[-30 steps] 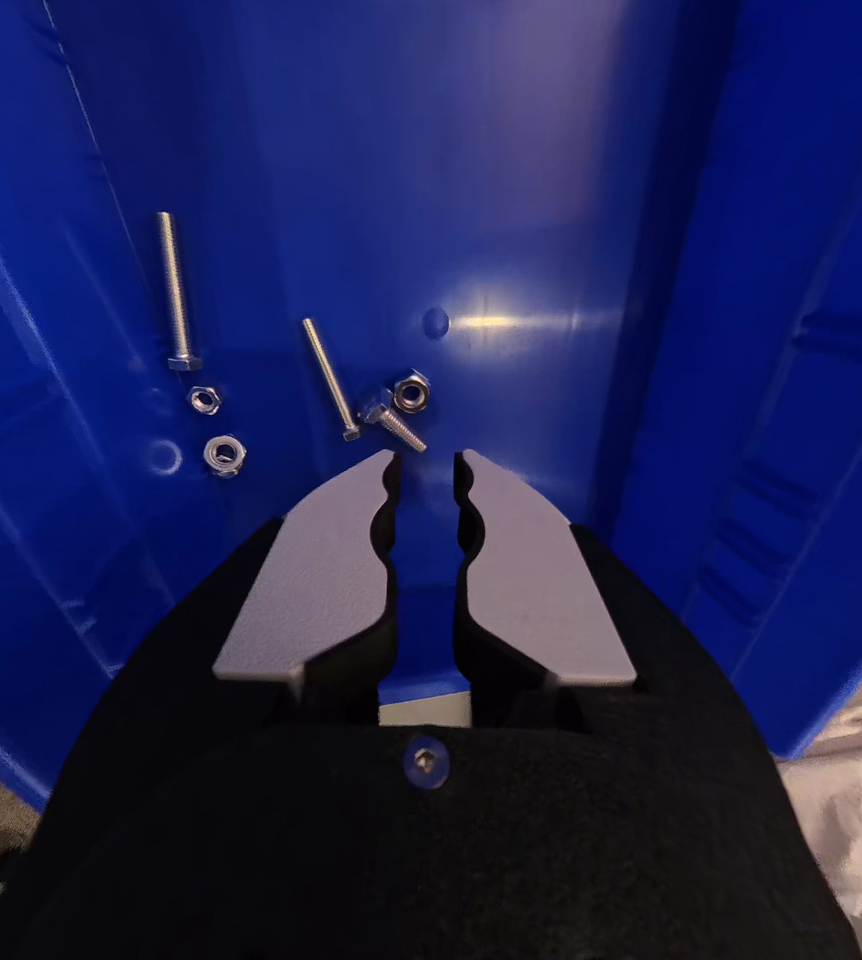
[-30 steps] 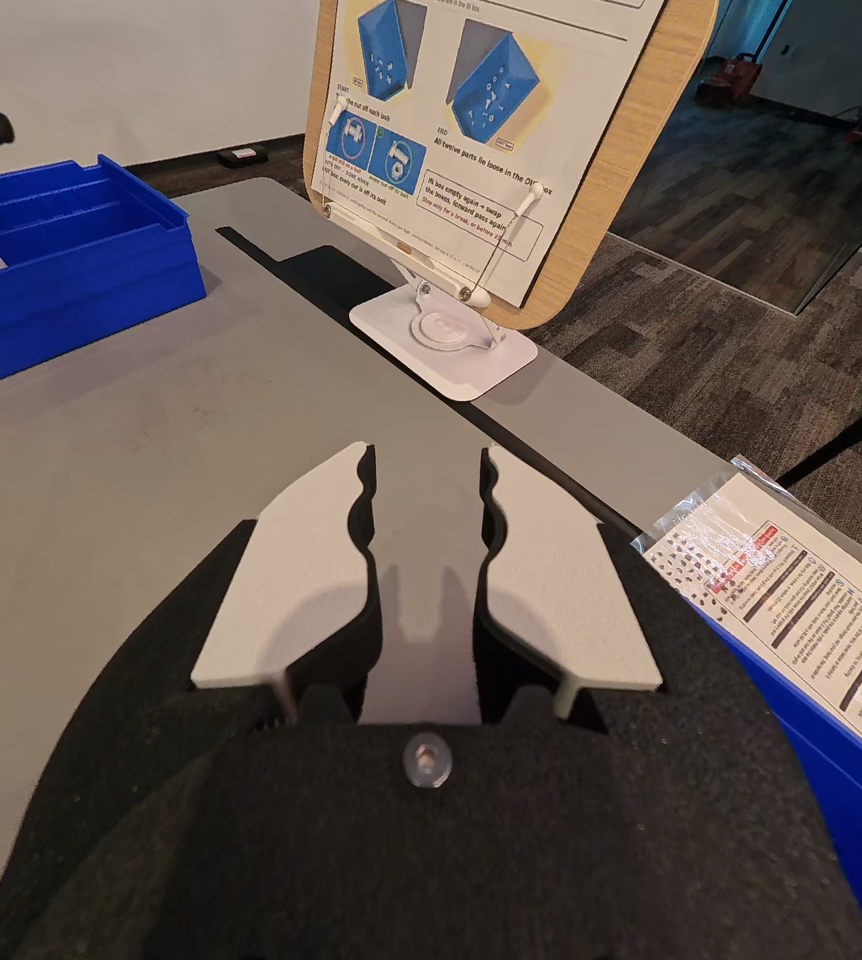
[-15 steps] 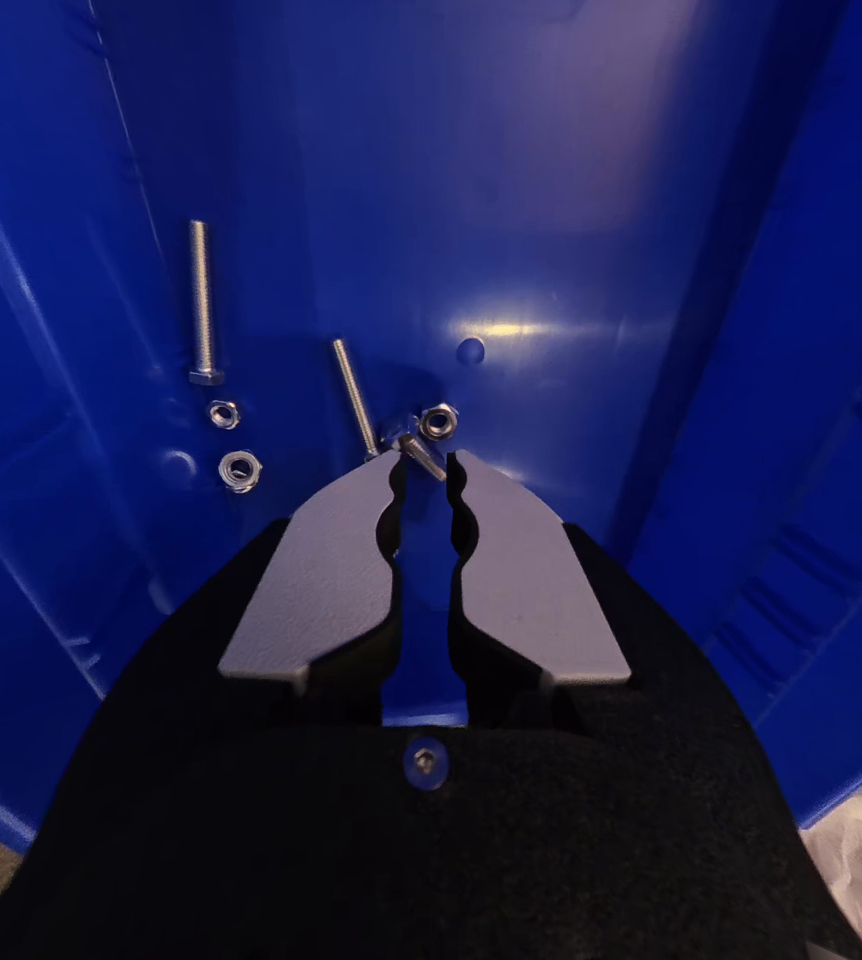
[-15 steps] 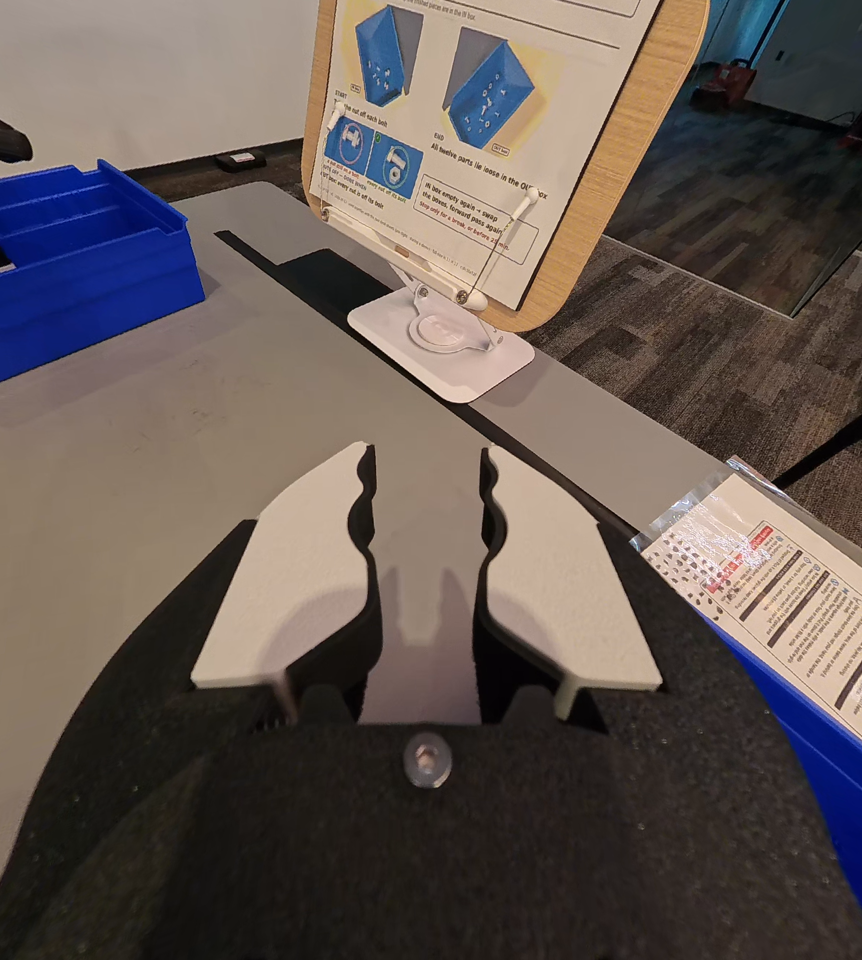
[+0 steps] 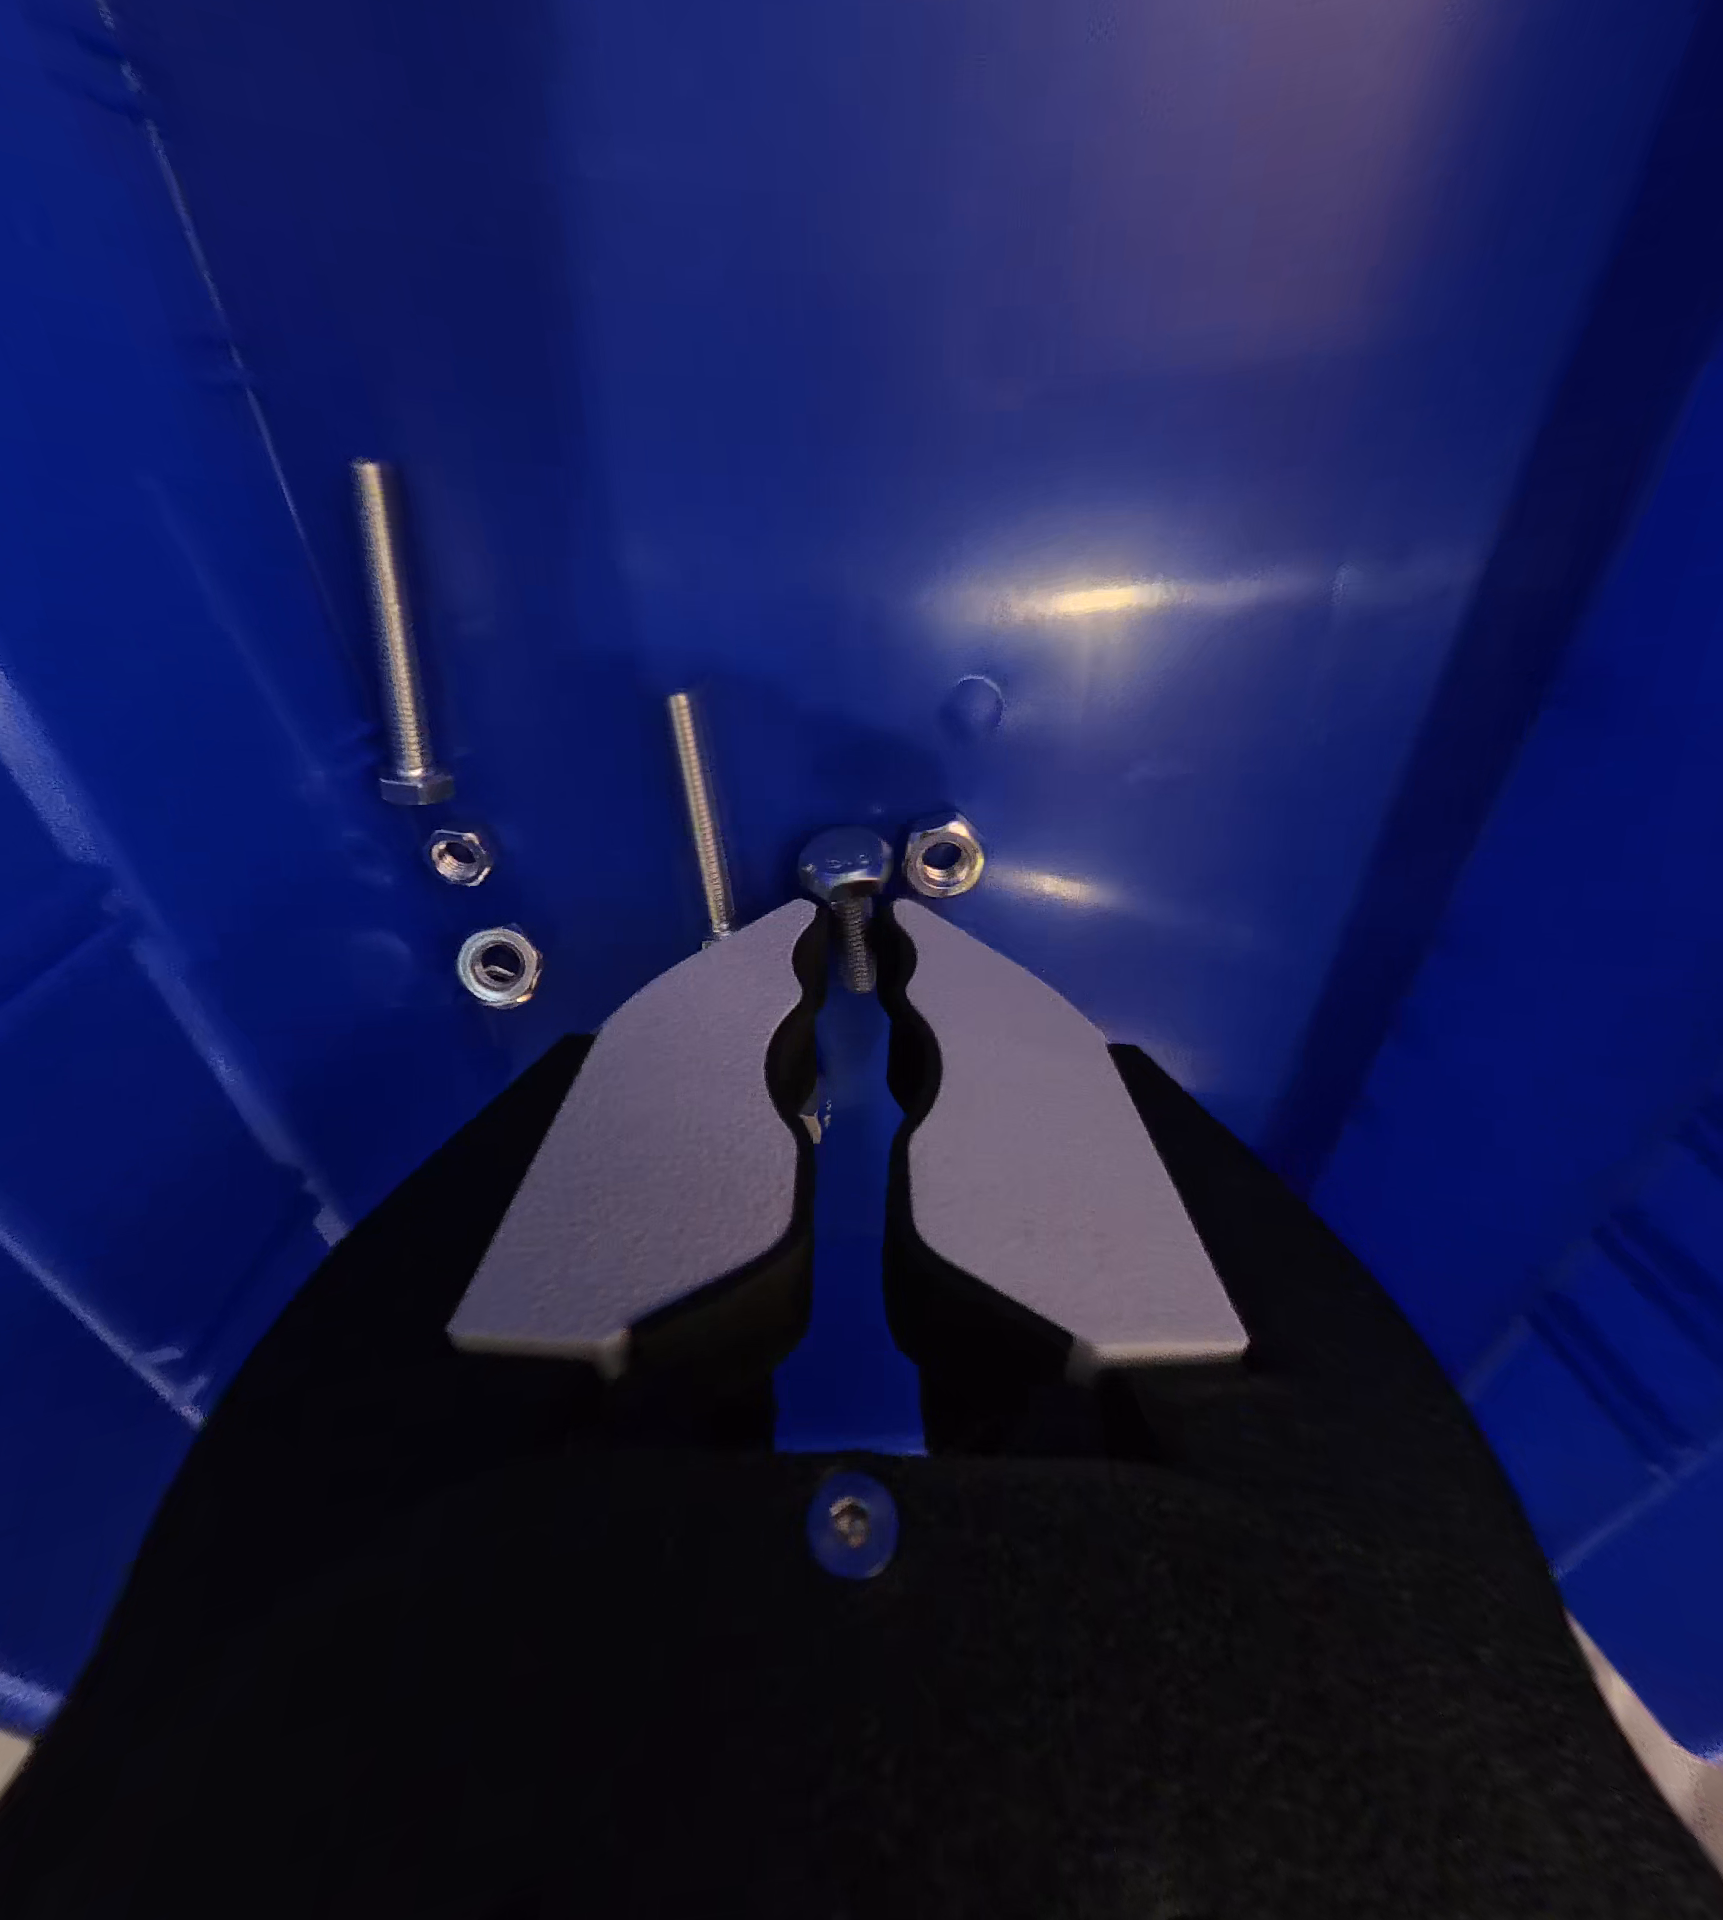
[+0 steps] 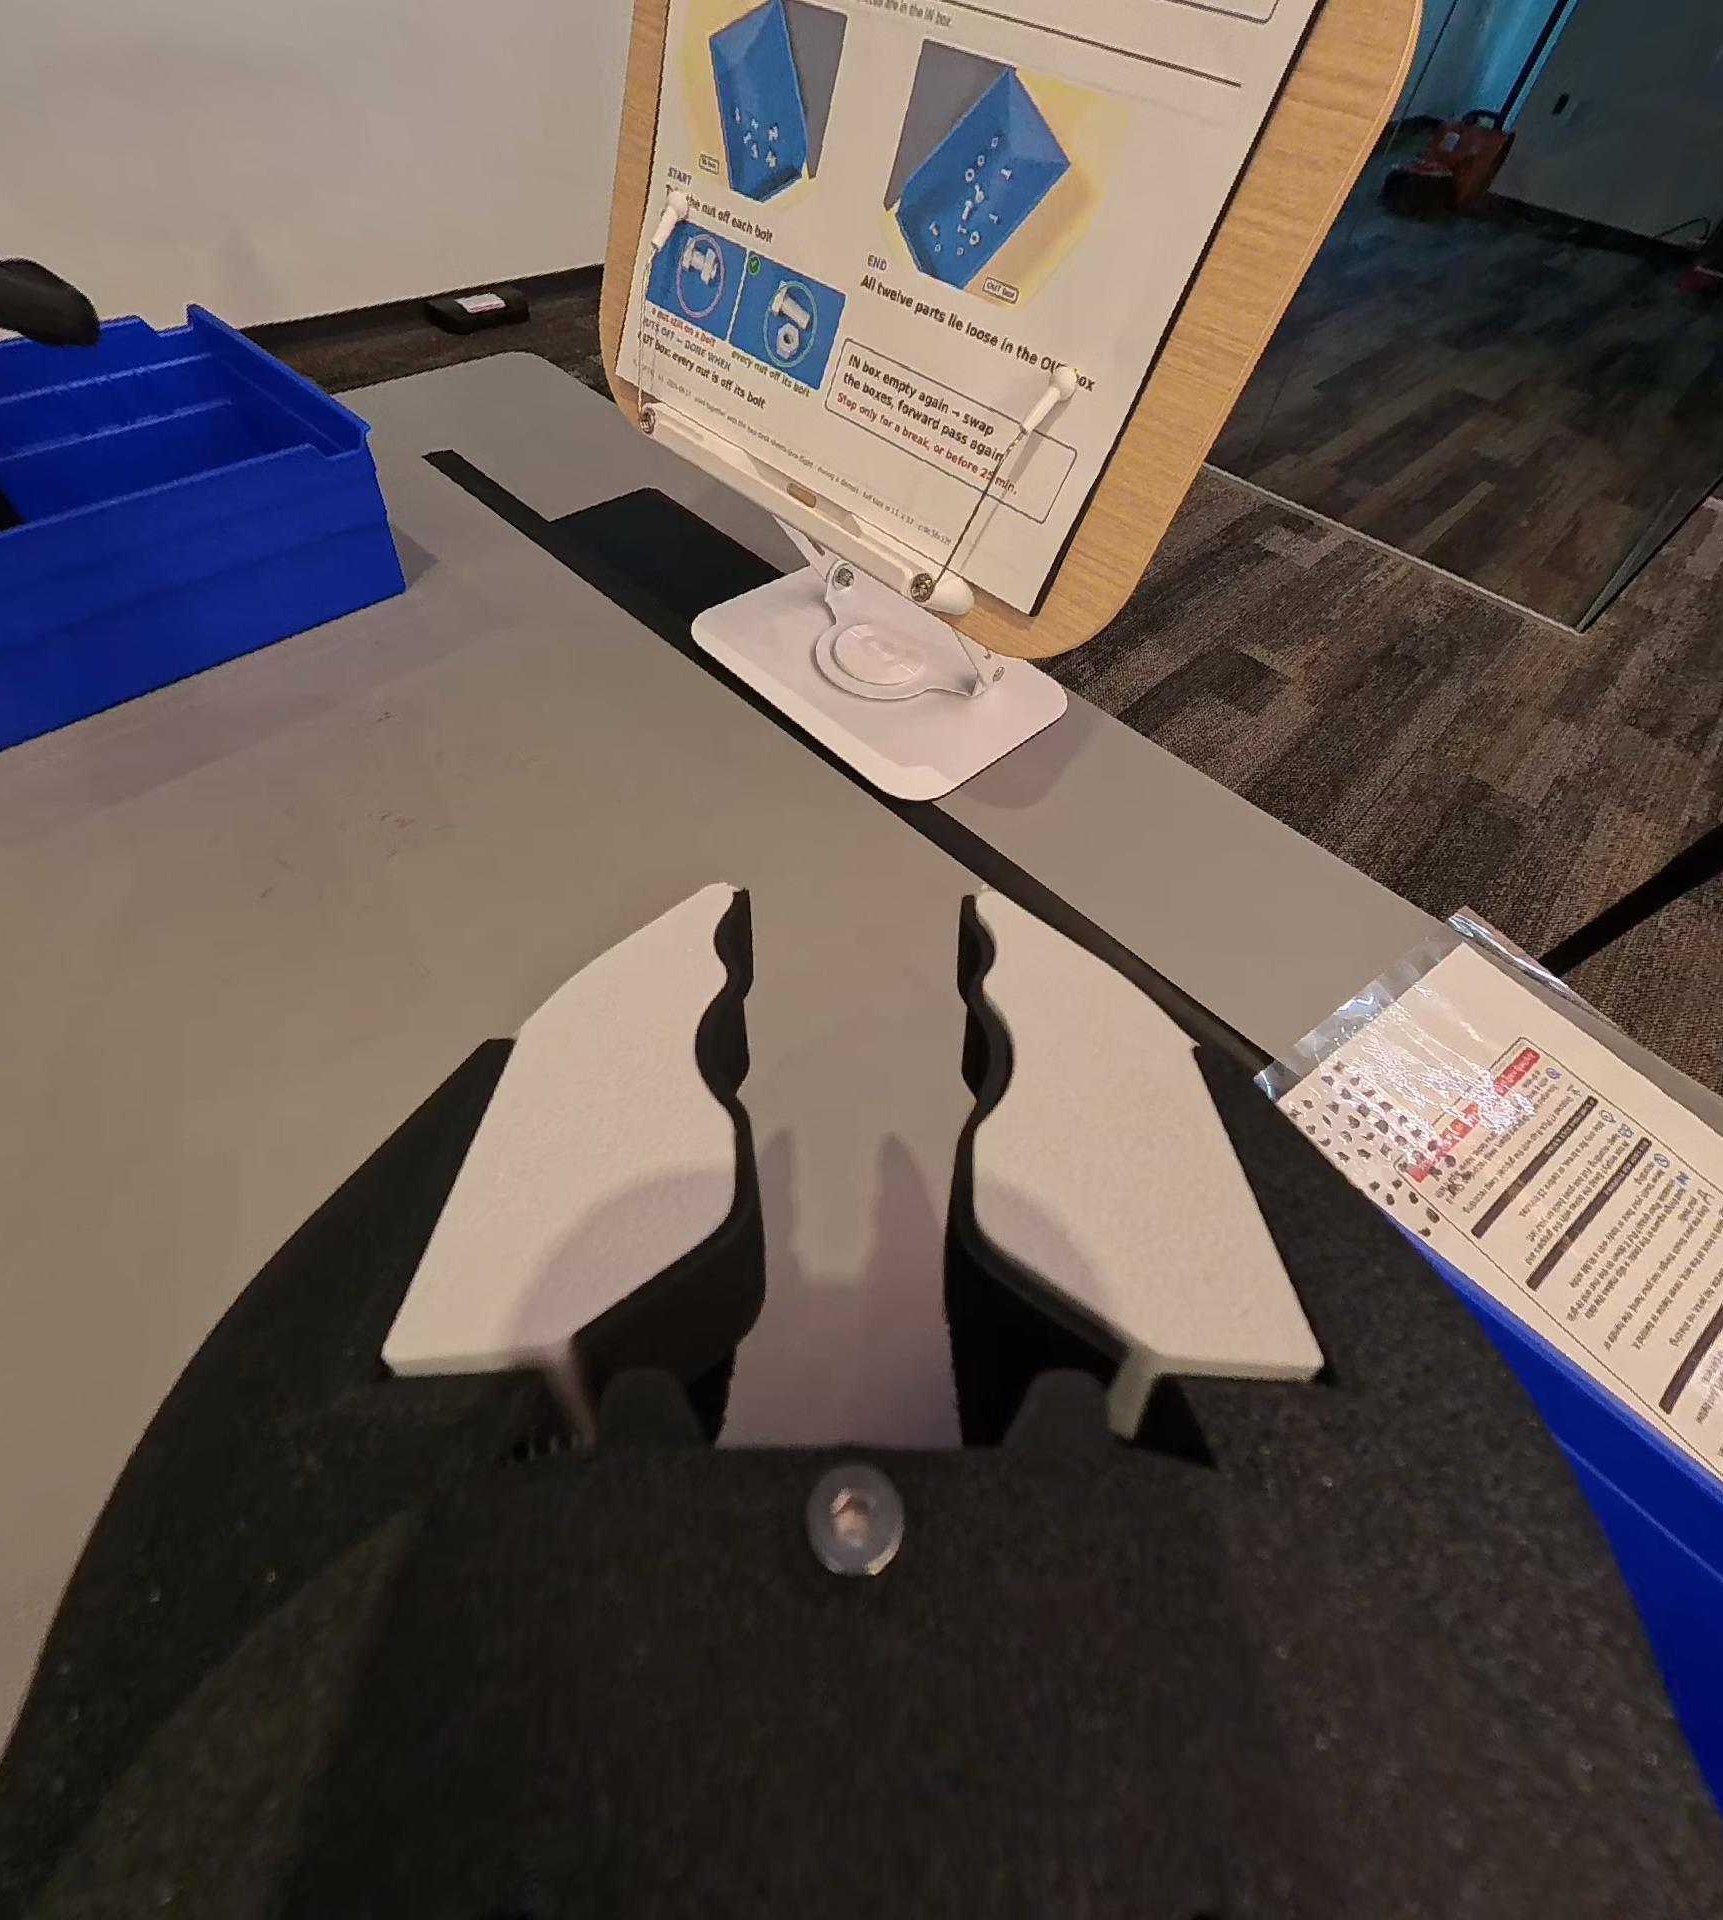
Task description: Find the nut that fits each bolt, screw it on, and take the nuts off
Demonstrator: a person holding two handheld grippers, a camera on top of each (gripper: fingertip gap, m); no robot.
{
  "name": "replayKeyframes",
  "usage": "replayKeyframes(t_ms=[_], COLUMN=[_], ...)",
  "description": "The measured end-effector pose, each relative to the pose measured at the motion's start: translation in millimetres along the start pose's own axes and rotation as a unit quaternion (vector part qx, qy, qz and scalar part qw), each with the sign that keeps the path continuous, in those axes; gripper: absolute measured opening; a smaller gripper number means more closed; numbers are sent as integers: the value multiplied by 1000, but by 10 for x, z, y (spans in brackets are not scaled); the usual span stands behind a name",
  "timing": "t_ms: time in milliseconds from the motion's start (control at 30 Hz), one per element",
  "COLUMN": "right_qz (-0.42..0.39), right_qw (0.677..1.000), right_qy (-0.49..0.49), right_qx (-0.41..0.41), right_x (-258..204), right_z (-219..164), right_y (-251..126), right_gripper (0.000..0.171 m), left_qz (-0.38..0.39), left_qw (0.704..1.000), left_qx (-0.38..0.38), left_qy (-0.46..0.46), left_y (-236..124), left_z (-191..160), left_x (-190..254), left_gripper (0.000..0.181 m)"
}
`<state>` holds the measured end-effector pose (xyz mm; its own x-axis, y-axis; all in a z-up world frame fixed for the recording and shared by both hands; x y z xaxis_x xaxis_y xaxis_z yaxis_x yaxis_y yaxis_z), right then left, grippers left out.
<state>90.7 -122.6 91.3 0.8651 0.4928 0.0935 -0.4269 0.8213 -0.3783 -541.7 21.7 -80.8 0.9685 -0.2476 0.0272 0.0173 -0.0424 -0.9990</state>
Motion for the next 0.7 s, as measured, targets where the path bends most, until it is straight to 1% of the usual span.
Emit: replayKeyframes(t_ms=[67, 133, 200, 267, 300, 367, 433, 467, 500, 567, 633, 700], right_qz=[-1, -2, -2, -2, -2, -2, -1, 0, 0, -2, -5, -4], right_qw=[1000, 1000, 1000, 1000, 1000, 1000, 1000, 1000, 1000, 1000, 1000, 1000], right_qy=[-1, -2, -3, -3, -2, -3, -4, -5, -6, -8, -11, -10], right_qx=[-2, -1, 0, 1, 2, 2, 0, -1, -2, -6, -9, -9], right_x=[0, -1, -2, -1, -3, -7, -14, -19, -23, -28, -31, -36], right_z=[-2, 1, 6, 10, 13, 13, 13, 11, 10, 4, 0, -1], right_y=[0, -2, -7, -11, -12, -10, -7, -4, -3, 1, 0, 1], right_gripper=[37, 37, 37, 37, 37, 37, 37, 37, 37, 37, 38, 38], left_qz=[1, 9, 9, -19, -42, -93, -143, -149, -139, -100, -45, -8], left_qw=[1000, 1000, 998, 988, 975, 931, 877, 856, 839, 811, 797, 783], left_qx=[-3, 17, 65, 146, 201, 304, 354, 357, 350, 311, 269, 249], left_qy=[15, 12, 12, 44, 80, 179, 292, 344, 392, 485, 539, 570], left_y=[-29, -164, -416, -769, -972, -1349, -1522, -1489, -1375, -965, -510, -189], left_z=[-27, -62, -103, -129, -126, -132, -173, -178, -164, -116, -32, 32], left_x=[17, 9, 56, 268, 464, 1027, 1753, 2119, 2466, 3058, 3417, 3611], left_gripper=[7, 7, 8, 8, 8, 7, 7, 7, 7, 7, 7, 7])
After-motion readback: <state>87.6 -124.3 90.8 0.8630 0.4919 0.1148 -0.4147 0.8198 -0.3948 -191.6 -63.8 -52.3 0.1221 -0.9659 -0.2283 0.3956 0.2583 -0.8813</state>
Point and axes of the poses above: each gripper's, where its closed fingertips meet, y out along the fingers, z out of its top, x = y × z across the jaws, the point moved 7 cm from there along -y, back along the fingers, and after that the axes turned 1 degree about -x, right-handed, at the moved point
